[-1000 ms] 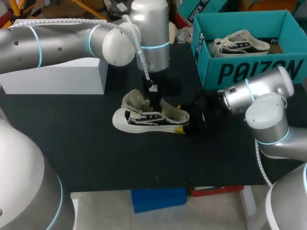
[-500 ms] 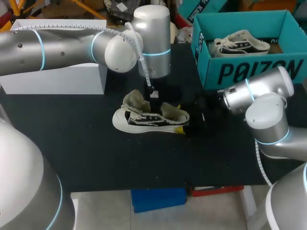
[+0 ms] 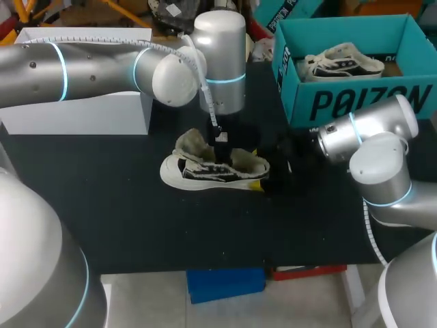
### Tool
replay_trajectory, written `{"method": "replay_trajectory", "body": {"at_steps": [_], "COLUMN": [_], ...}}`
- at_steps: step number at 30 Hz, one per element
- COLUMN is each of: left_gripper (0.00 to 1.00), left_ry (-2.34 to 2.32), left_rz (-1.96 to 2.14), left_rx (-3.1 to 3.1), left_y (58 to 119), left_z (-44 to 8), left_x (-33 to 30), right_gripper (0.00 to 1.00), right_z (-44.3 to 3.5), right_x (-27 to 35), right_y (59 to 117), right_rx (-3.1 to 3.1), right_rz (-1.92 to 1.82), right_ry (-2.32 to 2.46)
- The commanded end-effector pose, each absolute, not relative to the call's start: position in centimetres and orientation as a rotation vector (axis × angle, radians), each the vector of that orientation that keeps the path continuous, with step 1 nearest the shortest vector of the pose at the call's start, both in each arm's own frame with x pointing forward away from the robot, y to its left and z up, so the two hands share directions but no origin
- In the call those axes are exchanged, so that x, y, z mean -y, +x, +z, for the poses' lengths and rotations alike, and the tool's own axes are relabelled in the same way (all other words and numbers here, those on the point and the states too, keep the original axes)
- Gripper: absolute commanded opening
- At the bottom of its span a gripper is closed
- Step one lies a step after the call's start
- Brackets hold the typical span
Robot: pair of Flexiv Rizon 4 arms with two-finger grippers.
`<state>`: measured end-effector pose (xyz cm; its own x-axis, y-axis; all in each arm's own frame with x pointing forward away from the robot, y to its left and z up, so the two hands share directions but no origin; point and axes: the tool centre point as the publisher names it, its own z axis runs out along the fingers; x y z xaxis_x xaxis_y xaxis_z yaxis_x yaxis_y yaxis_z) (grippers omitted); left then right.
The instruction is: Take the shoe out of the shoebox, open the shoe tongue, remove and reinsert the insole, then place the shoe into the shoebox
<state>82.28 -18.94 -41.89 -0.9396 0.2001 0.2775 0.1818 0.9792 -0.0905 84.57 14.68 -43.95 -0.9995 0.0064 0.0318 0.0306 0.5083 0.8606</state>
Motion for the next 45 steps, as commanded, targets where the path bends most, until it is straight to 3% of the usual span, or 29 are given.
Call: {"method": "replay_trajectory", "body": {"at_steps": [1, 9, 17, 28, 31, 45], "left_gripper": [0.37, 0.30, 0.35, 0.33, 0.37, 0.32], "left_ry": [-0.293, -0.310, -0.278, -0.271, -0.284, -0.247], "left_rz": [0.070, -0.064, -0.204, -0.348, -0.336, -0.358], "left_rx": [2.863, 2.930, 3.014, 3.145, 3.153, 3.282], "left_y": [81.7, 81.7, 82.1, 83.1, 83.7, 86.4], "left_z": [-42.4, -42.4, -43.3, -45.0, -45.6, -47.9], "left_x": [19.0, 18.6, 17.8, 16.5, 16.3, 15.2], "right_gripper": [0.00, 0.00, 0.00, 0.00, 0.00, 0.00], "right_z": [-44.3, -44.3, -44.3, -44.3, -44.3, -44.3], "right_x": [-14.7, -14.7, -14.7, -14.7, -14.7, -14.7], "right_y": [84.6, 84.6, 84.6, 84.6, 84.6, 84.6], "right_rx": [2.708, 2.708, 2.708, 2.708, 2.708, 2.708], "right_rz": [-1.544, -1.544, -1.544, -1.544, -1.544, -1.544], "right_ry": [-0.038, -0.038, -0.038, -0.038, -0.038, -0.038]}}
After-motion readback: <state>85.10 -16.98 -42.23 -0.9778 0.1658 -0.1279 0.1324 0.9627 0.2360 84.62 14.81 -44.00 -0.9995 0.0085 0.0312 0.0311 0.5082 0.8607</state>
